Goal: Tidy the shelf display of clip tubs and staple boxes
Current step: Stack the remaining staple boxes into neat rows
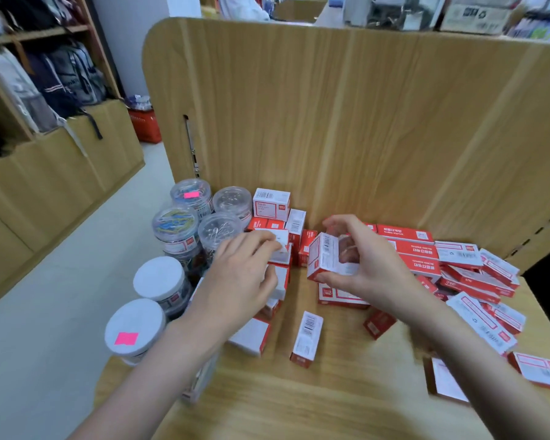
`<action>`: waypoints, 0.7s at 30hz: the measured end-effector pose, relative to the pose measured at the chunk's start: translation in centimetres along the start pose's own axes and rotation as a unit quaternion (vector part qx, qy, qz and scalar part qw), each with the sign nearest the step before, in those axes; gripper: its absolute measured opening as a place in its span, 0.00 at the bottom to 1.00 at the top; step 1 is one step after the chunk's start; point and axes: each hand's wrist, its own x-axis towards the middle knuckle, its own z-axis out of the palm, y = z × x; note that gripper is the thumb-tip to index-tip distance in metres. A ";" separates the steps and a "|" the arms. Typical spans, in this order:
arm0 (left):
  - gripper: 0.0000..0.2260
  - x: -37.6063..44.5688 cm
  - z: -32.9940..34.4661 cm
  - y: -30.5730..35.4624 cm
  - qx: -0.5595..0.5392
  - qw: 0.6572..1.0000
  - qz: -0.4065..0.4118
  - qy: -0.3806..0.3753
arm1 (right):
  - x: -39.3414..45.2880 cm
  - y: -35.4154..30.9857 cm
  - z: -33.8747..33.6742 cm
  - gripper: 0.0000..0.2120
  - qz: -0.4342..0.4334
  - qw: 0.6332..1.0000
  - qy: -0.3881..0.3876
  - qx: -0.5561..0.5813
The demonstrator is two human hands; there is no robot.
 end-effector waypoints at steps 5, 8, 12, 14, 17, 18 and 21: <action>0.15 1.7 0.1 -0.2 -0.002 1.000 0.015 0.021 | 3.2 0.1 -0.7 0.26 -0.009 1.000 0.012 0.024; 0.16 2.7 -0.2 -0.4 -0.003 1.000 0.024 0.019 | 4.0 0.1 -1.0 0.19 -0.013 0.996 0.003 0.092; 0.21 3.4 -0.1 0.2 -0.051 0.998 0.038 -0.001 | 3.9 0.4 -1.0 0.20 -0.051 0.991 -0.031 0.123; 0.22 3.5 0.0 0.3 -0.056 0.997 0.052 -0.008 | 3.9 0.8 -0.8 0.20 -0.068 0.995 -0.047 0.056; 0.22 3.3 -0.1 -0.1 -0.052 0.996 0.062 -0.031 | 4.1 1.3 -0.8 0.20 -0.083 0.995 -0.033 -0.043; 0.22 3.1 -0.2 -0.3 -0.044 0.997 0.057 -0.036 | 4.3 1.5 -0.8 0.20 -0.084 0.994 -0.024 -0.064; 0.19 2.6 -0.2 -0.9 -0.002 0.998 0.035 -0.043 | 4.8 2.2 -0.8 0.19 -0.067 0.992 -0.017 -0.106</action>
